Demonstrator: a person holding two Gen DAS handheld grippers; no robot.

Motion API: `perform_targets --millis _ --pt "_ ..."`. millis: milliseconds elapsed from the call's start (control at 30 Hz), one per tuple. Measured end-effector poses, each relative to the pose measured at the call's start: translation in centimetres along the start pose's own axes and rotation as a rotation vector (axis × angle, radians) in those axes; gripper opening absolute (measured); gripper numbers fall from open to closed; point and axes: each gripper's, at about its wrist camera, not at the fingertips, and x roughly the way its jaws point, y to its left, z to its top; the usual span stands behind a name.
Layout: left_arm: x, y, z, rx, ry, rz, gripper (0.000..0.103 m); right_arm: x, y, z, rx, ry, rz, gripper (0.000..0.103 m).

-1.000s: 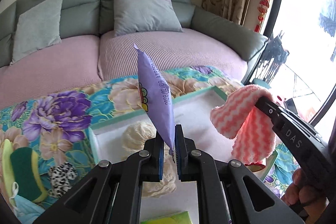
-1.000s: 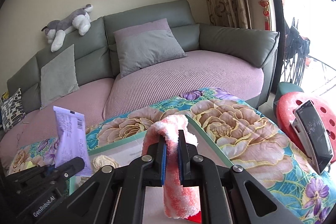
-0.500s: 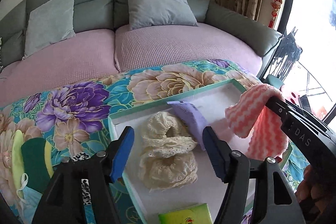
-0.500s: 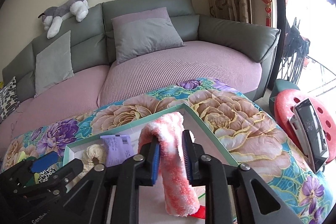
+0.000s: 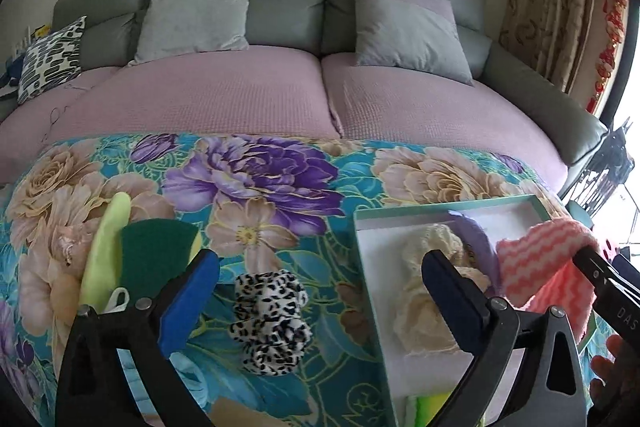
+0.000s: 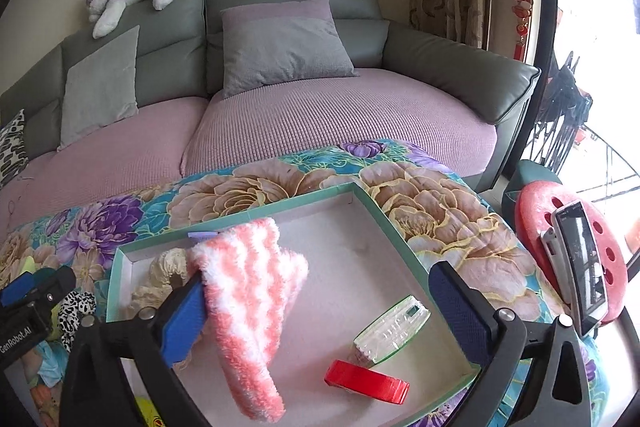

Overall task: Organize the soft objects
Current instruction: 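Open the right tool to drop the towel in the tray while the left tool returns to the pile, then move the left tool to the tan sponge ball and close on it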

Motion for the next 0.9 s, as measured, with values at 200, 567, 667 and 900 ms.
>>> perform_targets --millis 200,567,667,900 --pt "-0.3 2.8 -0.8 -0.039 0.023 0.068 0.101 -0.1 0.6 -0.3 -0.022 0.022 0.001 0.103" --pt "-0.8 5.6 -1.7 -0.078 0.043 0.128 0.101 1.1 1.3 -1.2 -0.087 0.113 -0.087 0.103" --pt "-0.8 5.6 -1.8 -0.076 0.046 0.118 0.101 1.6 1.4 -1.6 -0.125 0.168 -0.103 0.103" --pt "-0.7 5.6 -1.8 -0.072 0.053 0.108 0.101 1.2 -0.6 -1.7 -0.076 0.177 -0.175 0.103"
